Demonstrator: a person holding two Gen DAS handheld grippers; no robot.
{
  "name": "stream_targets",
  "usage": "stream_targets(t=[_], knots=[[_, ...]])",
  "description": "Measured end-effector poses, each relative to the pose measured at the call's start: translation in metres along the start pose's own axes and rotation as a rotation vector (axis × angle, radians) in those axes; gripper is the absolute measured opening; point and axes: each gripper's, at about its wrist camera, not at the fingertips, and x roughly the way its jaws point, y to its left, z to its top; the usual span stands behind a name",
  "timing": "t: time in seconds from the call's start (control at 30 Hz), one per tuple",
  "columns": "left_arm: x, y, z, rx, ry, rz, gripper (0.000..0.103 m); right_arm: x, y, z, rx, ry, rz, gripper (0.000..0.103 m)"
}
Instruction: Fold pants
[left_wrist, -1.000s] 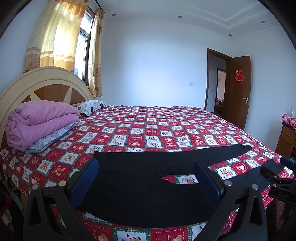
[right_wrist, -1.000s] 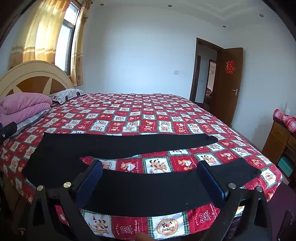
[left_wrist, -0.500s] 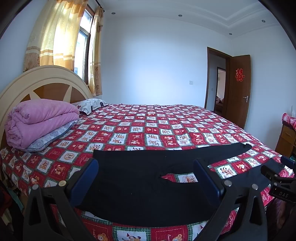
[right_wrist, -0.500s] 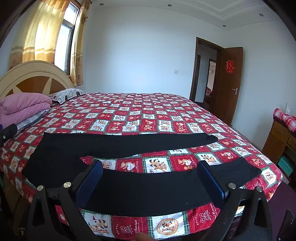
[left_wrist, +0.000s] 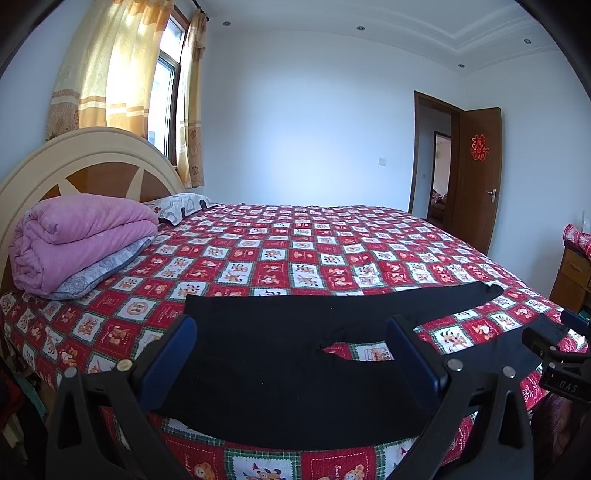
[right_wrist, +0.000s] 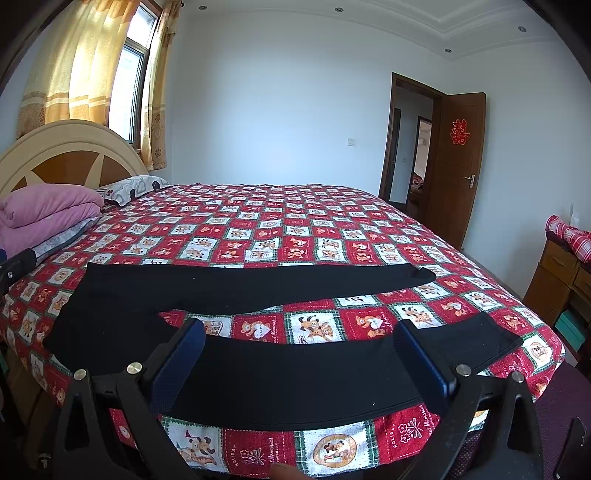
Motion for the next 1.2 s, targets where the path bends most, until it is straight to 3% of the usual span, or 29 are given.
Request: stream_targets(t=[0.4,0.63,0.97,1.2], knots=[[0.024,0.003,-0.008,0.017,0.045,0.017,0.103,0.015,-0.01,-0.002,0.003,0.013,-0.025,0.102],[0.087,0.023,-0.012,0.065,0.144,0.068,0.103,0.063,-0.034,0.001,-0.037,0.059,-0.108,0.102],[0.167,0.058,-0.004,0.145,0.238,0.151,0.103,0.143,-0.103,0.003,-0.024,0.176,-0.171,0.102],[0.218,0.12,0.015,0.146,0.273,0.255,0.103,0.186,-0.148,0.027,-0.033,0.211,-0.214,0.102]])
